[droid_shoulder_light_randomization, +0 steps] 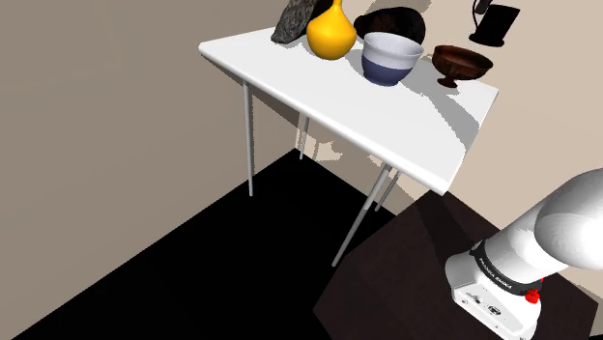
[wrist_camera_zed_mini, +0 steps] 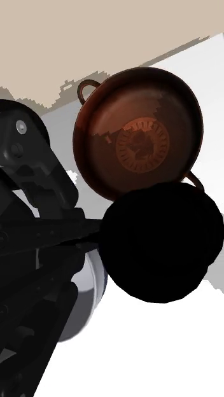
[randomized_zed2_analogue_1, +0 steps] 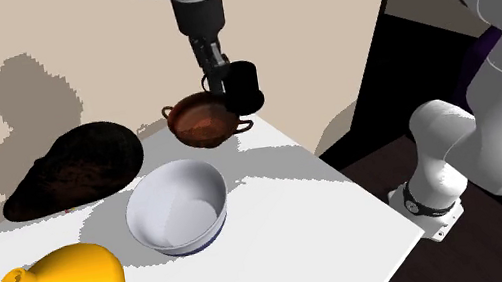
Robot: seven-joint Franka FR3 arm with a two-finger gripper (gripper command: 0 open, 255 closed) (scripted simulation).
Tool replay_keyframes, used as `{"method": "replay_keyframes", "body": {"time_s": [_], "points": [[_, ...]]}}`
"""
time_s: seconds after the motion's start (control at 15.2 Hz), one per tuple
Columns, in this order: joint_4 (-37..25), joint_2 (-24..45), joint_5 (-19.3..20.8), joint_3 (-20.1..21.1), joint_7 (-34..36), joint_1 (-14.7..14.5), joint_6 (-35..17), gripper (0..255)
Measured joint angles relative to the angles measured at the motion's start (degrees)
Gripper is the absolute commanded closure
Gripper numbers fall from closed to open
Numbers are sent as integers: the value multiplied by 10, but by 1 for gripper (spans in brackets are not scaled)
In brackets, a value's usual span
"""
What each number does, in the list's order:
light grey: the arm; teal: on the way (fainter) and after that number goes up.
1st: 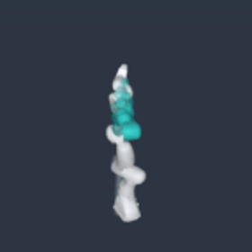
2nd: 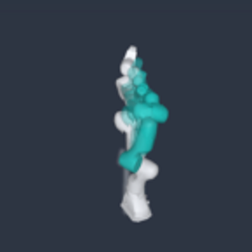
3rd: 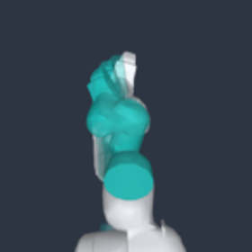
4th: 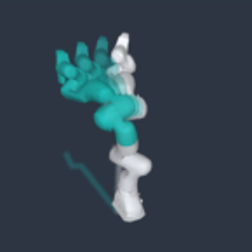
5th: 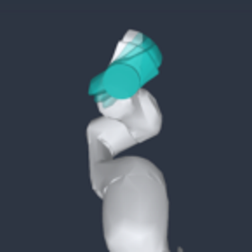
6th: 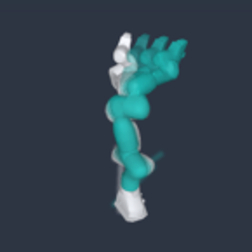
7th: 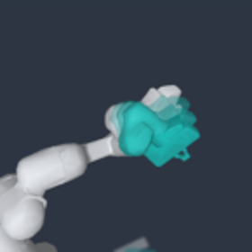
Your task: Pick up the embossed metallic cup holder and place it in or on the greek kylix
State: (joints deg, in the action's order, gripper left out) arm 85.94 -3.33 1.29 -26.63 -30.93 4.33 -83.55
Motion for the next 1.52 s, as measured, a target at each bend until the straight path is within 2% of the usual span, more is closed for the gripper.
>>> {"method": "replay_keyframes", "body": {"time_s": [0.26, 0.4, 0.46, 0.53, 0.59, 1.52], "points": [[-117, 96, -48, -37, -66, 38, 33, 255], [-185, 152, -80, -51, -99, 70, 54, 255], [-244, 193, -104, -58, -119, 98, 76, 255], [-273, 216, -117, -60, -130, 114, 85, 255], [-273, 222, -120, -60, -134, 117, 81, 255], [-74, 158, -82, -57, -126, 75, -61, 255]]}}
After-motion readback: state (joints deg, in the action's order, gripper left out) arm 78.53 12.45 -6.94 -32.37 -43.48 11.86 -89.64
